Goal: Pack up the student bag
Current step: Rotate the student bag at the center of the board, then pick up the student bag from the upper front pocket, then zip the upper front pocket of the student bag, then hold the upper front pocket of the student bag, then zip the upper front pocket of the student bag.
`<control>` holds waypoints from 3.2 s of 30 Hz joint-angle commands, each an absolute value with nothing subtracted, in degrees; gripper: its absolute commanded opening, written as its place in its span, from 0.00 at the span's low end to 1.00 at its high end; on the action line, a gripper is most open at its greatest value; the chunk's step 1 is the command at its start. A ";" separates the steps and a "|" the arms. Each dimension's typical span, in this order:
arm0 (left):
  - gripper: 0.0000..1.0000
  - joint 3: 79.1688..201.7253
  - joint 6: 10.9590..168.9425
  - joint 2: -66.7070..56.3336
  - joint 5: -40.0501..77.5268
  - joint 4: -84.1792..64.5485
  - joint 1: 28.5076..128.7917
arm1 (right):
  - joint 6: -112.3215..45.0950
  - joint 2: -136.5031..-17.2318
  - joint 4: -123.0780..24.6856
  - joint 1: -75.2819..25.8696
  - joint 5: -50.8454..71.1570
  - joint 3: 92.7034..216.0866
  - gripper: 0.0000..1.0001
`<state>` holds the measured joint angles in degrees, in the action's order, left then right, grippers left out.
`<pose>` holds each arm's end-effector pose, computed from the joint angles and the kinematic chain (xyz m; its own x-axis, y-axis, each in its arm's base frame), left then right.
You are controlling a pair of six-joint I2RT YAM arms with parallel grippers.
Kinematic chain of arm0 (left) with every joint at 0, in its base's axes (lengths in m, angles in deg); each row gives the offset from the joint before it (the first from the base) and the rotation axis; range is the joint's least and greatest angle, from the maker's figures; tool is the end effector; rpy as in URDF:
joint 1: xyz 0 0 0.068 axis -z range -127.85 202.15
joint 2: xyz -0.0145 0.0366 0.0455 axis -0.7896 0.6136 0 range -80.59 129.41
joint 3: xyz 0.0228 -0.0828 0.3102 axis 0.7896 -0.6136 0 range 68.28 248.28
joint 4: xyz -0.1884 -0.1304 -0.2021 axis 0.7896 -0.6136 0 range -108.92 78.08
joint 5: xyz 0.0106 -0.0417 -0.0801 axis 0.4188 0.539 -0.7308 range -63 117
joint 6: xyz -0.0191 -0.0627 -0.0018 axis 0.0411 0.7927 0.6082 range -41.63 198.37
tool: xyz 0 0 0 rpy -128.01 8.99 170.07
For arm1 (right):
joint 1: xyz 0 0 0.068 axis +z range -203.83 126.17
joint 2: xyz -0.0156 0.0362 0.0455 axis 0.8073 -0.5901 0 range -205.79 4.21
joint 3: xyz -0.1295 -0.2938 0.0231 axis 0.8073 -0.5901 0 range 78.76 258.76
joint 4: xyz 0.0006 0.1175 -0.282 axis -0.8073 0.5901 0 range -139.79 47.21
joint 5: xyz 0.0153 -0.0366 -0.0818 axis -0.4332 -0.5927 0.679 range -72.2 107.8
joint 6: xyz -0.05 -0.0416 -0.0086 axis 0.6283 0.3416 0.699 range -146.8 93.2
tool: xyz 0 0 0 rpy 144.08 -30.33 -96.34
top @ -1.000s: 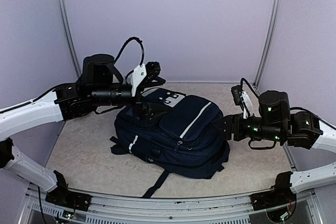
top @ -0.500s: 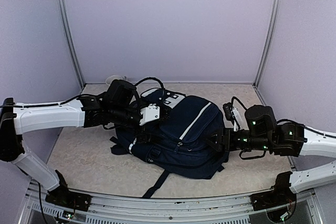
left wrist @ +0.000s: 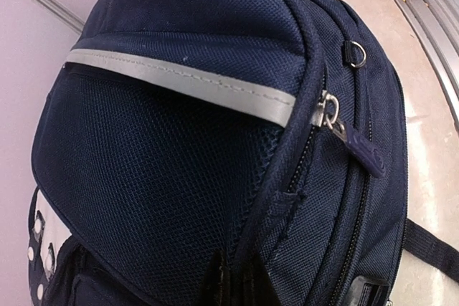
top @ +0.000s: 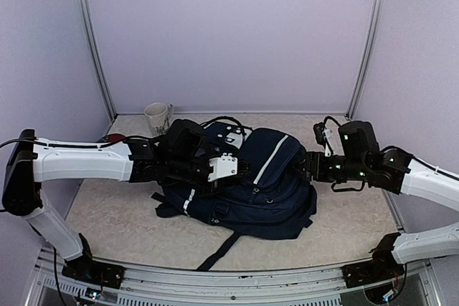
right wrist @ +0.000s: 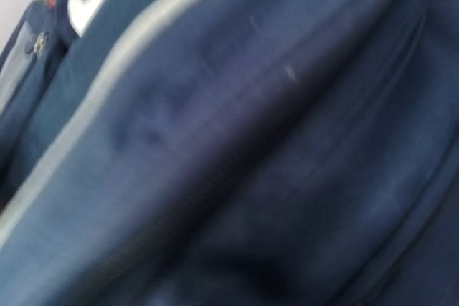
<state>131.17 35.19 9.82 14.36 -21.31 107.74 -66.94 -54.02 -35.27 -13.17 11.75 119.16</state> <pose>0.2212 -0.3430 0.2718 0.3711 0.6399 -0.6729 0.8913 -0.0423 0.4514 0.1908 0.1711 0.2816 -0.7717 0.1823 -0.6094 -0.2852 0.7572 0.5876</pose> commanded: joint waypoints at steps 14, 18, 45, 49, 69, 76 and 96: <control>0.00 147.22 62.87 22.42 17.46 -9.67 113.56 | -75.77 -60.68 -10.92 12.27 39.14 136.11 0.46; 0.00 146.87 61.30 22.28 16.80 -9.99 114.52 | -73.69 -59.45 -14.87 10.74 43.21 134.59 0.42; 0.00 133.34 52.02 10.30 32.68 -23.37 114.07 | -60.16 -55.88 -7.05 -9.56 37.46 131.69 0.00; 0.00 128.37 51.71 3.71 31.47 -25.29 112.43 | -52.00 -55.93 -13.10 -14.18 28.34 131.26 0.00; 0.59 141.66 52.65 19.17 29.46 -15.45 122.64 | -56.76 -61.29 -33.35 -8.53 7.22 128.02 0.00; 0.14 142.65 54.11 21.84 41.27 -15.93 122.00 | -57.06 -58.40 -29.51 -8.74 8.11 127.57 0.00; 0.00 117.38 55.74 -9.54 34.54 -25.49 122.38 | -33.39 -66.54 -17.74 -24.73 15.88 140.32 0.00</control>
